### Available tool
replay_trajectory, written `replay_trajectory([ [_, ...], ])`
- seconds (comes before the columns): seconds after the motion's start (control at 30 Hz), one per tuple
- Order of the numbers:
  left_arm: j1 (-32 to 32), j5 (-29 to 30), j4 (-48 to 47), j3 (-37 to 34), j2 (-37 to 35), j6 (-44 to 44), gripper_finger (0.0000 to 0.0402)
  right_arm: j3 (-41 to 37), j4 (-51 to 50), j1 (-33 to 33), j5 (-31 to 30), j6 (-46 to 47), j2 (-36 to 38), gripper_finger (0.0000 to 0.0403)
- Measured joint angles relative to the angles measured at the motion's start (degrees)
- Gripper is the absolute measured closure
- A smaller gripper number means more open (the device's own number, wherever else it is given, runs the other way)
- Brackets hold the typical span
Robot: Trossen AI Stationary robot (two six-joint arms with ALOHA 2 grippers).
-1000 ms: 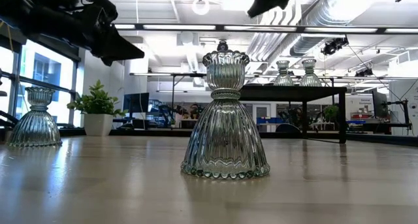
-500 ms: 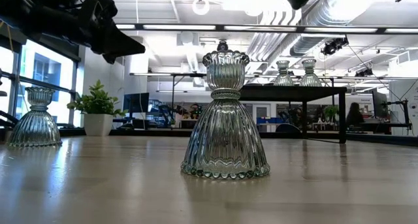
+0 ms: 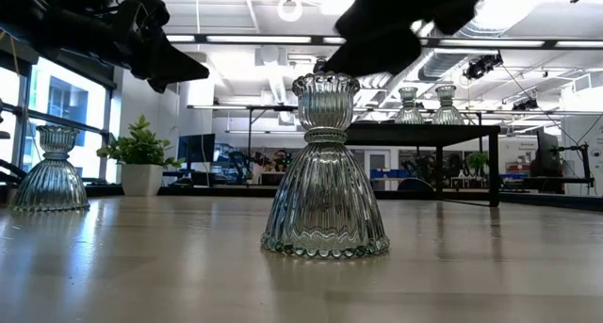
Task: Pick & Place candle stick holders
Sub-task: Put the green glass candle holder on the shelf
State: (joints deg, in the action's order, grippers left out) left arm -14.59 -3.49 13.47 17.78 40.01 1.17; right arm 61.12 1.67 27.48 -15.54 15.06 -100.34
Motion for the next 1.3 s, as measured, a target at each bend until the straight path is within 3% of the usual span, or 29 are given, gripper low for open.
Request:
replay_trajectory([
  [0.2, 0.00, 0.01, -0.12, 0.00, 0.00, -0.92, 0.0364, -0.02, 5.04, -2.64, 8.78, -3.37, -4.94, 0.0084],
  [0.37, 0.00, 0.02, -0.31, 0.00, 0.00, -0.90, 0.0364, -0.02, 5.19, -3.84, 9.33, -3.56, -6.18, 0.0094],
  [0.77, 0.00, 0.04, -0.31, 0.00, 0.00, -0.90, 0.0364, -0.08, 5.89, -3.88, 10.13, -5.05, -5.49, 0.0253],
  [0.97, 0.00, 0.07, -0.32, 0.00, 0.00, -0.90, 0.0364, -0.13, 3.36, -4.80, 9.44, -3.53, 3.85, 0.0269],
  [1.07, 0.00, 0.07, -0.26, 0.00, 0.00, -0.87, 0.0364, -0.09, -3.35, -7.19, 3.77, -2.37, 12.48, 0.0267],
  [1.2, 0.00, 0.07, 0.04, 0.00, 0.00, -0.87, 0.0364, 0.01, -13.23, -14.29, -6.03, -2.45, 23.15, 0.0266],
  [1.3, 0.00, 0.07, 0.07, 0.00, 0.00, -0.87, 0.0364, 0.02, -18.13, -22.63, -6.60, -3.93, 27.64, 0.0273],
])
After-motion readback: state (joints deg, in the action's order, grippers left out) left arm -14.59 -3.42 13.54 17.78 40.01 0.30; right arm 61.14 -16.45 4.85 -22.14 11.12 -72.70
